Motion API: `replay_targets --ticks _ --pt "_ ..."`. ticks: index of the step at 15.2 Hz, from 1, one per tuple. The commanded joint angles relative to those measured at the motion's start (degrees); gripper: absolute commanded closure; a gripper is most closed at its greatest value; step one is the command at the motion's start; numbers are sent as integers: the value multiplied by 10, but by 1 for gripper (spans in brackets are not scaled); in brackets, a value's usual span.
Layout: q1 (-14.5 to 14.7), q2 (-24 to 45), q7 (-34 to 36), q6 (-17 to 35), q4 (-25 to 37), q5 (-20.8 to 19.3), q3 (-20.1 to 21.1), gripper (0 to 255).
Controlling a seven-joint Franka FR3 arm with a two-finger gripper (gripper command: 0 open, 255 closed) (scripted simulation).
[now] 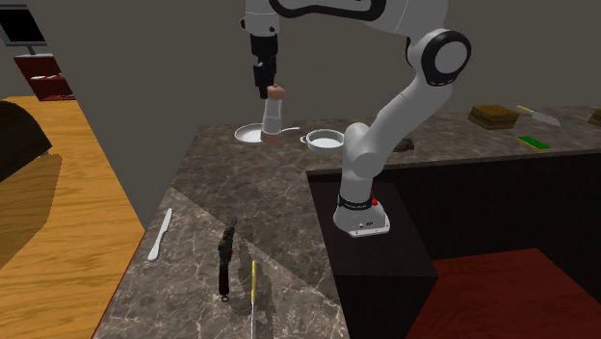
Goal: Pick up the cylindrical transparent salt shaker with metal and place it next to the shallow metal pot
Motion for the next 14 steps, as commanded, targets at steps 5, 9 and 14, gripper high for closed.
replay_targets --ticks 5,9,14 --pt "-19 21 -84 14 19 -44 -76 255" --pt "-28 50 -140 27 45 -67 -127 255" --pt "-34 100 -210 44 92 -84 -193 255"
